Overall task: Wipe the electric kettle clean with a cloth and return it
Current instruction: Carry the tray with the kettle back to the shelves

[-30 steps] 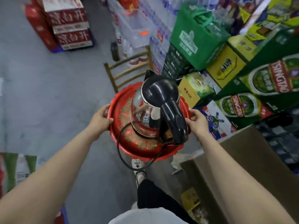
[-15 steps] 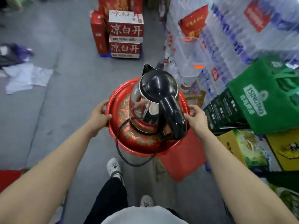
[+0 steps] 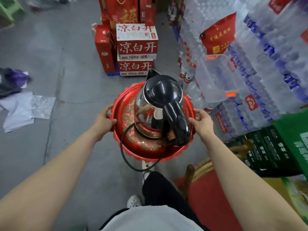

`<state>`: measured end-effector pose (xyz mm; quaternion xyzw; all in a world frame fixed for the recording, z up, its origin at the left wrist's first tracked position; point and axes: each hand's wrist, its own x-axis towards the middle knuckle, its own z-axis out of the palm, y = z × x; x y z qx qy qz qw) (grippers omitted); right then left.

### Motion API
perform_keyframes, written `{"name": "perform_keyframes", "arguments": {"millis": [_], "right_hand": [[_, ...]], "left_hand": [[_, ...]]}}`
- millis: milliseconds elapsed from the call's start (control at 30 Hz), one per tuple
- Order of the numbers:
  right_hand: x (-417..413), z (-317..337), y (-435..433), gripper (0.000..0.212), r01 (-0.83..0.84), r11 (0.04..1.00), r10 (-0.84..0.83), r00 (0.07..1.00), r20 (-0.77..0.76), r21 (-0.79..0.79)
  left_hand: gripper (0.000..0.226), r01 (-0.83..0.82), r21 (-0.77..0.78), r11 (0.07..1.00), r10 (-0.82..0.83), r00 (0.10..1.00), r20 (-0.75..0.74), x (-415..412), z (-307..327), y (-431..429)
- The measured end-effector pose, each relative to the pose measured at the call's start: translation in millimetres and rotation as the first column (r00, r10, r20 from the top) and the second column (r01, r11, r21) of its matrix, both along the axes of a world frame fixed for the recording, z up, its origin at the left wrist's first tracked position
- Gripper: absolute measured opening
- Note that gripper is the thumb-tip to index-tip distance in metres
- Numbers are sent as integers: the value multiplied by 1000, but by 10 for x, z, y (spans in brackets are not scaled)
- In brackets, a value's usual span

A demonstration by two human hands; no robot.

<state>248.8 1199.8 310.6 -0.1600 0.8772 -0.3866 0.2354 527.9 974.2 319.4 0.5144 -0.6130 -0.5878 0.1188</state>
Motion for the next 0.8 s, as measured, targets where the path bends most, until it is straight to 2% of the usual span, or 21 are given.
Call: {"name": "perform_keyframes", "arguments": {"millis": [433,633,800], "right_hand": [[-1719,7,-3204,33,-42,998,41,999,23,48],[-2282,-135,-4634,38,-5,999,4,1000,29,42],[-2654,-295,-5682,34,49,998,-52,997,52,46]], "left_hand": [[62,-108,-20,994,109,994,10,-1604,-31,-2918],[65,-65,-28,997,65,998,-4,-2242,-218,-4431],[63,2,-46,999,-1,999,39,-2727,-295,-5619]]}}
